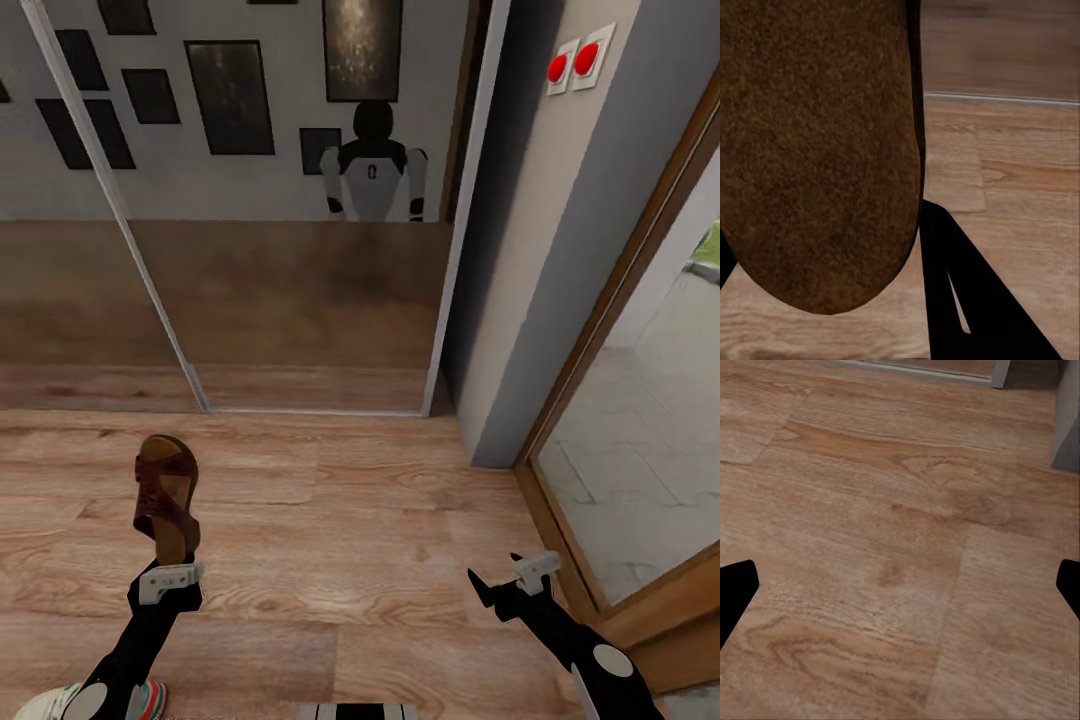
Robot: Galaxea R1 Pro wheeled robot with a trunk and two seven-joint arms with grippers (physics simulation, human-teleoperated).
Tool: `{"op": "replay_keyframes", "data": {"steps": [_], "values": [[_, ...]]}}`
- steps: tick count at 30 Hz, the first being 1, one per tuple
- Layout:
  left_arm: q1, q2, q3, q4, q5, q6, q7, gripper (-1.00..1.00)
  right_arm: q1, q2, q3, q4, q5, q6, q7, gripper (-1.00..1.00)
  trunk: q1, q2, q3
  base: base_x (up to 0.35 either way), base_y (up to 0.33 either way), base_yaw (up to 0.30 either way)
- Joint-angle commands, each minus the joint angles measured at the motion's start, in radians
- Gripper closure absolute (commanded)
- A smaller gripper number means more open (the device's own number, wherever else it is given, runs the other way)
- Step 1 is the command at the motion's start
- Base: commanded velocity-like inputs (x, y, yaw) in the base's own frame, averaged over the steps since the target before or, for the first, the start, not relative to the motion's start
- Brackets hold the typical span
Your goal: Pick up the two gym shoes and the two sandals from the corridor floor and place them onto the hallstand (shoe rack) in the corridor, making sure they are on the rack and not on the floor. Arrange them so the two gym shoes are next to each other and the two sandals are next to each other.
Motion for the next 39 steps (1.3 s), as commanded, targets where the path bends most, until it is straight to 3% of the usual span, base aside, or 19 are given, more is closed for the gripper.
{"op": "replay_keyframes", "data": {"steps": [1, 23, 39], "values": [[-0.001, -0.001, 0.004, 0.0, -0.013, -0.006, -0.006, 1.0, 0.0, 0.0, -0.003, -0.002, 0.009, 0.002, 0.006, -1.0, 0.0, 0.0, -0.001, 0.0, 0.0, 0.279], [-0.001, -0.002, 0.004, 0.0, -0.013, -0.006, -0.006, 1.0, 0.0, 0.0, -0.003, 0.0, 0.009, 0.002, 0.005, -1.0, 0.0, 0.0, -0.001, 0.0, 0.0, 0.278], [-0.001, -0.001, 0.006, -0.001, -0.013, -0.006, -0.005, 1.0, 0.0, 0.0, -0.003, 0.0, 0.009, 0.002, 0.006, -1.0, 0.0, 0.0, -0.001, 0.0, -0.132, 0.278]]}}
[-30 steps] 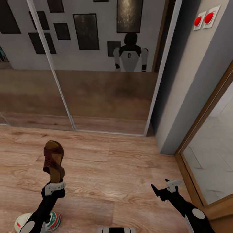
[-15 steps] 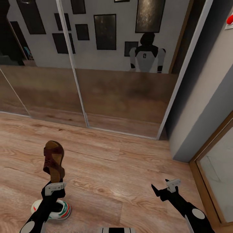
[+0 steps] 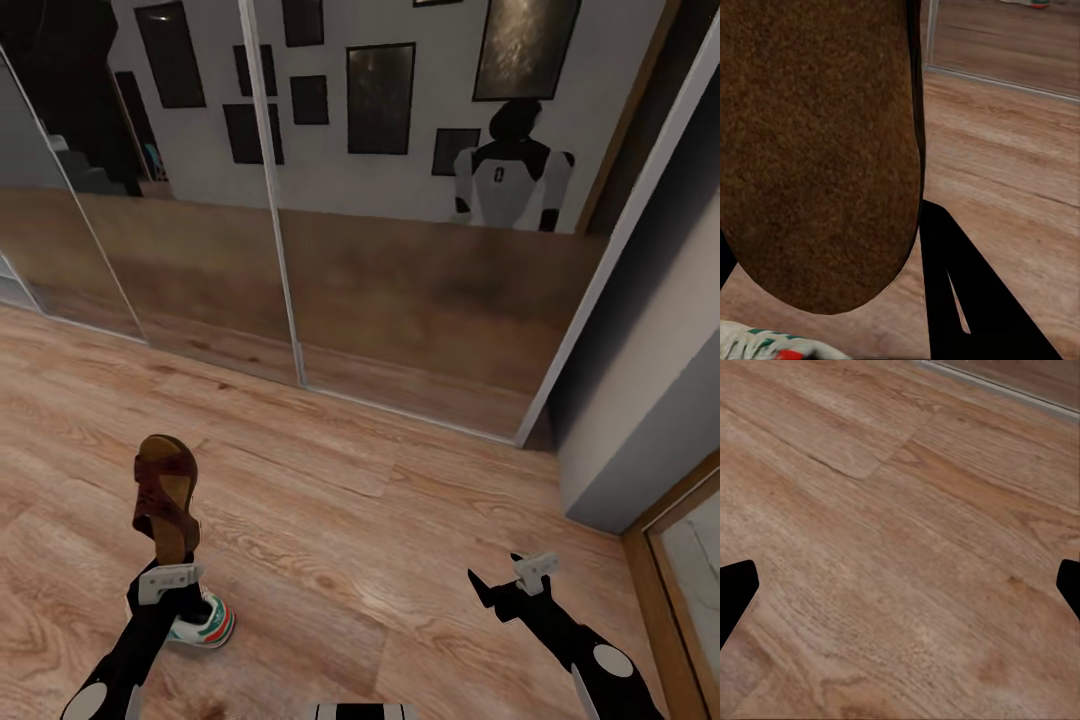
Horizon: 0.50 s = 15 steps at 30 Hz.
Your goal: Pick up the two gym shoes and the two sandals from the corridor floor and place them onto the hallstand (shoe rack) in the corridor, making sure they are on the rack and not on the floor. Arrange them so the two gym shoes are next to each other and the two sandals are next to each other.
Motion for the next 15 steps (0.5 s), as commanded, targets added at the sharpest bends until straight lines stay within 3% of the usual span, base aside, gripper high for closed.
{"op": "replay_keyframes", "data": {"steps": [1, 10, 13, 15], "values": [[-0.002, -0.001, 0.004, -0.001, -0.014, -0.006, -0.007, 1.0, 0.0, 0.001, -0.003, -0.002, 0.009, 0.002, 0.006, -1.0, 0.0, 0.0, -0.001, 0.0, -0.007, 0.278], [-0.002, -0.001, 0.011, -0.003, 0.004, -0.007, -0.006, 1.0, 0.0, 0.001, -0.003, -0.003, 0.009, 0.002, 0.006, -1.0, 0.0, 0.0, -0.001, 0.0, -0.001, 0.278], [-0.001, 0.001, 0.058, -0.007, 0.034, -0.007, -0.007, 1.0, 0.0, 0.001, -0.003, -0.003, 0.009, 0.002, 0.006, -1.0, 0.0, 0.0, -0.001, 0.0, 0.0, 0.278], [-0.001, 0.001, 0.067, -0.007, 0.039, -0.007, -0.007, 1.0, 0.0, 0.001, -0.003, -0.003, 0.009, 0.002, 0.006, -1.0, 0.0, 0.0, -0.001, 0.0, 0.0, 0.278]]}}
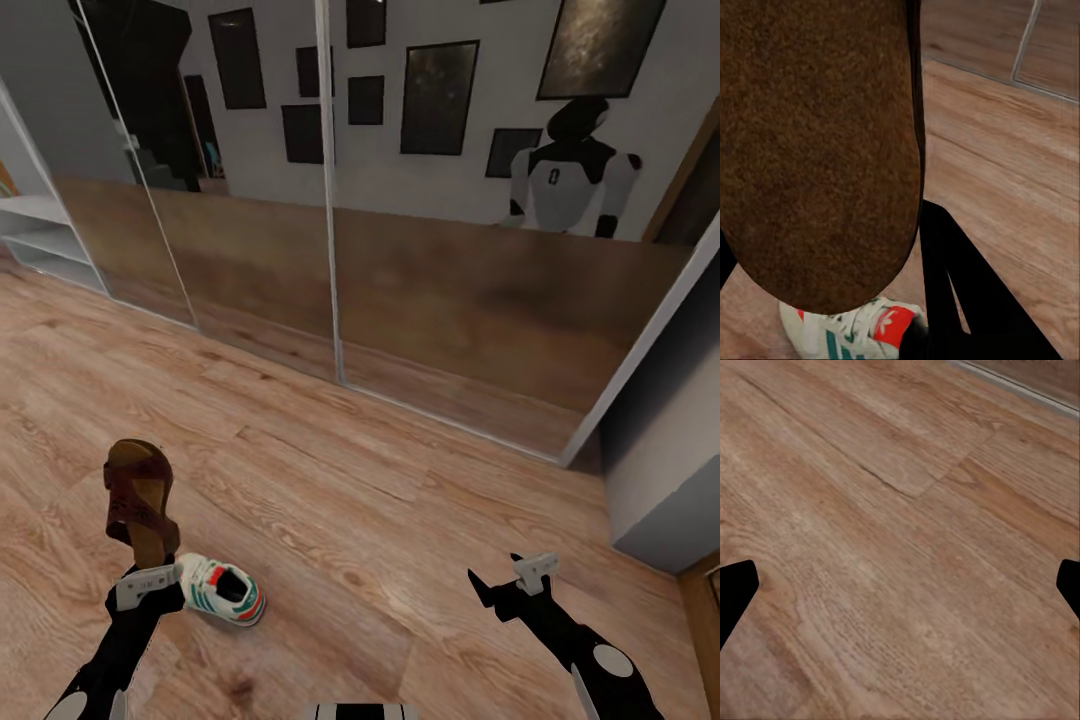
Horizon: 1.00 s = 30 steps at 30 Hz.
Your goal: Pick up the two gym shoes and the two sandals from the corridor floor and place them onto the hallstand (shoe rack) in the corridor, making sure they are on the rack and not on the floor. Arrange them so the two gym shoes are next to each other and the two sandals are next to each other.
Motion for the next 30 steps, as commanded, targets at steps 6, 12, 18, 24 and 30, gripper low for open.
{"op": "replay_keyframes", "data": {"steps": [6, 12, 18, 24, 30], "values": [[-0.001, 0.002, 0.01, -0.045, -0.017, -0.006, -0.01, 1.0, 0.0, 0.0, -0.003, -0.001, 0.009, 0.002, 0.006, -1.0, 0.0, 0.0, -0.001, 0.0, 0.0, 0.278], [-0.002, 0.002, 0.016, -0.067, -0.024, 0.005, -0.015, 1.0, 0.0, 0.0, -0.003, 0.001, 0.009, 0.002, 0.006, -1.0, 0.0, 0.0, -0.001, 0.0, 0.0, 0.278], [-0.003, 0.003, 0.004, -0.066, -0.025, 0.007, -0.019, 1.0, 0.0, 0.0, -0.003, 0.001, 0.009, 0.002, 0.006, -1.0, 0.0, 0.0, -0.001, 0.0, 0.0, 0.278], [-0.002, 0.003, -0.002, -0.065, -0.025, 0.009, -0.019, 1.0, 0.0, 0.0, -0.003, 0.001, 0.01, 0.002, 0.006, -1.0, 0.0, 0.0, -0.001, 0.0, 0.0, 0.278], [-0.003, 0.003, -0.002, -0.064, -0.026, 0.009, -0.019, 1.0, 0.0, -0.001, -0.004, -0.004, 0.01, 0.004, 0.006, -1.0, 0.0, 0.0, -0.001, 0.0, 0.0, 0.278]]}}
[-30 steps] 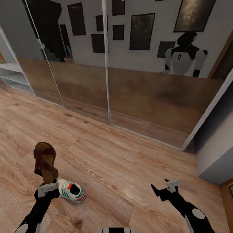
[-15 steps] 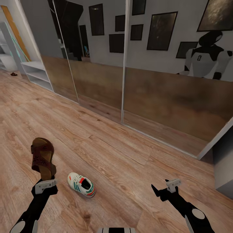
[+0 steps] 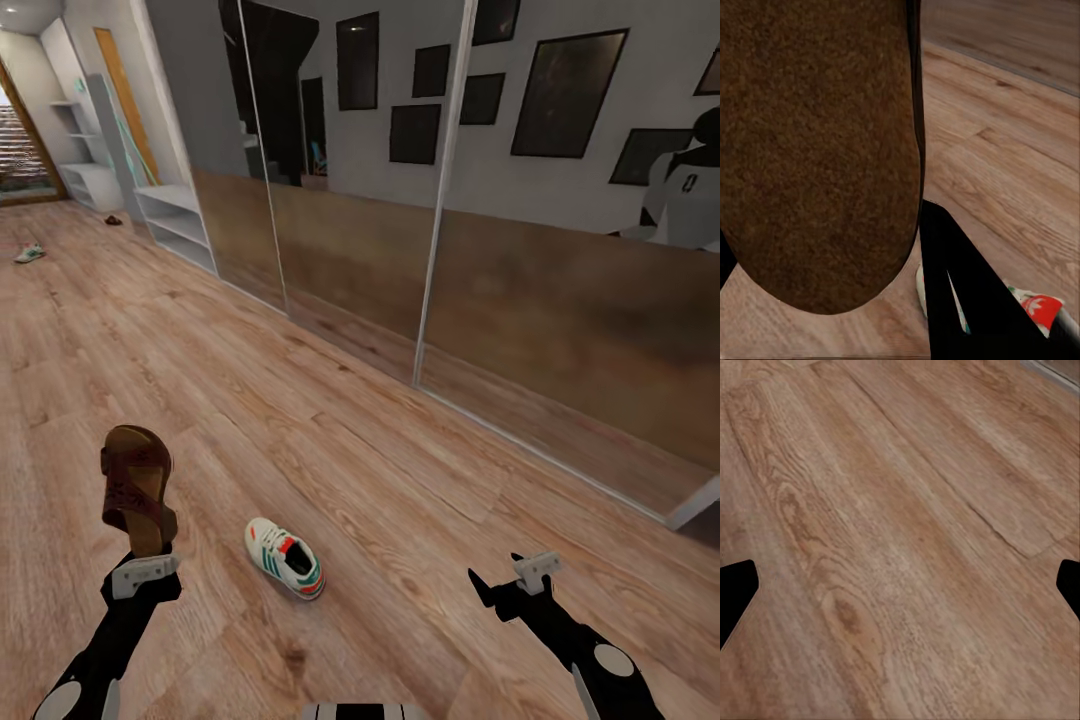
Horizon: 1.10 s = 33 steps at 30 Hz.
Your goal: Pick up the two gym shoes and the two sandals from the corridor floor and place them onto the hallstand (shoe rack) in the corridor, making sure they are on the rack and not on the floor. Arrange them so the two gym shoes are next to each other and the two sandals are next to each other.
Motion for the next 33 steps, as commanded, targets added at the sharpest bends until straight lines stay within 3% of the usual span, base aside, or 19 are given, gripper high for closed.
{"op": "replay_keyframes", "data": {"steps": [1, 26, 33], "values": [[-0.001, -0.001, 0.004, 0.0, -0.012, -0.006, -0.006, 1.0, 0.0, 0.0, -0.002, -0.002, 0.009, 0.003, 0.006, -1.0, 0.0, 0.0, -0.001, 0.0, 0.0, 0.278], [0.0, -0.001, 0.005, -0.001, -0.012, -0.007, -0.006, 1.0, 0.0, 0.0, -0.001, -0.005, 0.009, 0.003, 0.006, -1.0, 0.0, 0.0, -0.001, 0.001, 0.0, 0.278], [0.0, -0.001, 0.005, 0.0, -0.012, -0.006, -0.005, 1.0, 0.0, 0.0, -0.002, -0.007, 0.009, 0.003, 0.006, -1.0, 0.0, 0.0, -0.001, 0.183, -0.095, 0.278]]}}
